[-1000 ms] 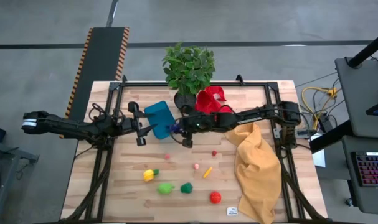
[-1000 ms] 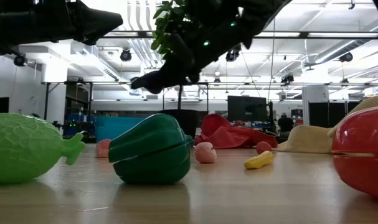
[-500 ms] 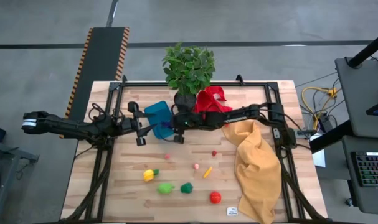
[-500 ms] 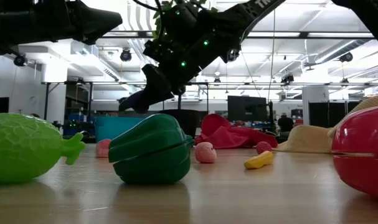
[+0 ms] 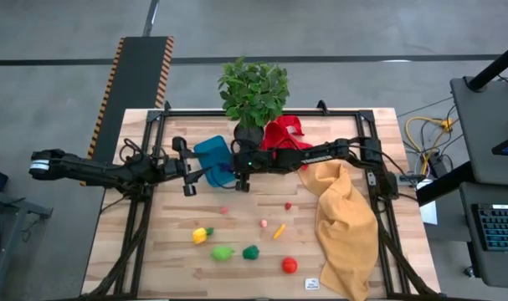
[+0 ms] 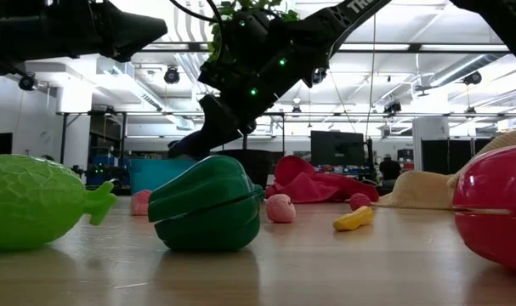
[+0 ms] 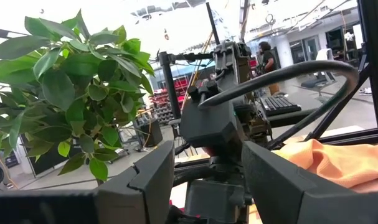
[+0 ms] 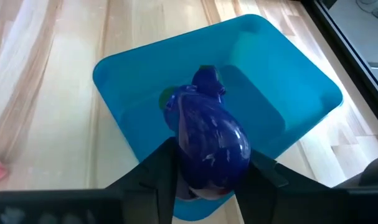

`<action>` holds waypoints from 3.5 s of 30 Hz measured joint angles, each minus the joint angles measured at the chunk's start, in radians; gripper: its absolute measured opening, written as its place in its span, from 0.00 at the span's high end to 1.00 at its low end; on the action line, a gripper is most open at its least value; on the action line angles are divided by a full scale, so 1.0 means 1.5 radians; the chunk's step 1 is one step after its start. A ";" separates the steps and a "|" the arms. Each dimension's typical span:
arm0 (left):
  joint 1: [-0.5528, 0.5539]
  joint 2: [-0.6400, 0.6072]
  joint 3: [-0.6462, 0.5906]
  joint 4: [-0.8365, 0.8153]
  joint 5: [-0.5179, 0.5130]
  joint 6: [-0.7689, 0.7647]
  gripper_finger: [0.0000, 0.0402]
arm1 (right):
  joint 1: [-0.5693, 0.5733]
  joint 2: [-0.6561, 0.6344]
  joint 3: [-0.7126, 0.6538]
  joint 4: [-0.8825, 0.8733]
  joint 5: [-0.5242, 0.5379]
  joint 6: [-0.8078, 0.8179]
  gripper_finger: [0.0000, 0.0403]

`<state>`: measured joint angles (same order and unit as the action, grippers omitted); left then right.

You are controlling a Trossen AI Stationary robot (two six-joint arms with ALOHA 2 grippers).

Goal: Pick and placing Produce into tupperware
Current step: Put the purple eggplant into the blue bin, then put the red raspberry into the blue bin

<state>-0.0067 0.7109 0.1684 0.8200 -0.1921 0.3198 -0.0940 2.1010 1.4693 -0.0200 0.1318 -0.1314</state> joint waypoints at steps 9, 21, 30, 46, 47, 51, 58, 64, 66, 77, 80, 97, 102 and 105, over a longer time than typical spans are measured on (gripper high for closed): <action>0.000 0.001 0.000 0.000 0.000 0.000 0.57 | 0.000 0.000 -0.001 0.001 0.000 0.000 0.57; 0.000 0.001 -0.006 0.000 0.000 0.000 0.57 | 0.000 -0.072 -0.002 -0.072 0.000 0.043 0.54; -0.001 -0.001 -0.011 0.002 0.000 0.000 0.57 | 0.017 -0.224 -0.081 -0.221 -0.001 0.093 0.57; 0.000 -0.004 -0.021 0.007 -0.002 0.001 0.57 | 0.129 -0.547 -0.452 -0.182 -0.003 0.247 0.63; 0.000 -0.004 -0.021 0.007 -0.002 0.001 0.57 | 0.143 -0.558 -0.472 -0.175 -0.003 0.251 0.63; 0.000 -0.003 -0.021 0.007 -0.004 0.001 0.57 | 0.192 -0.589 -0.540 -0.084 -0.005 0.288 0.63; 0.000 -0.006 -0.021 0.008 -0.005 0.001 0.57 | 0.226 -0.561 -0.600 0.043 0.000 0.298 0.61; 0.000 -0.006 -0.021 0.007 -0.005 0.001 0.57 | 0.226 -0.485 -0.593 0.040 0.000 0.315 0.44; 0.000 -0.005 -0.021 0.007 -0.005 0.001 0.57 | 0.225 -0.453 -0.584 0.039 0.001 0.314 0.38; 0.000 -0.006 -0.021 0.007 -0.005 0.001 0.57 | 0.225 -0.333 -0.557 0.042 0.065 0.315 0.28; -0.001 -0.006 -0.021 0.007 -0.005 0.001 0.57 | 0.225 -0.317 -0.556 0.044 0.065 0.319 0.29; 0.000 -0.006 -0.021 0.006 -0.005 0.001 0.57 | 0.225 -0.299 -0.549 0.052 0.065 0.315 0.49; 0.000 -0.006 -0.021 0.006 -0.005 0.001 0.57 | 0.225 -0.299 -0.549 0.051 0.065 0.315 0.57; 0.000 -0.006 -0.021 0.006 -0.005 0.001 0.57 | 0.225 -0.299 -0.549 0.051 0.066 0.314 0.62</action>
<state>-0.0067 0.7025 0.1375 0.8291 -0.2001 0.3214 0.2440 1.6531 0.6450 0.0570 0.2302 0.3401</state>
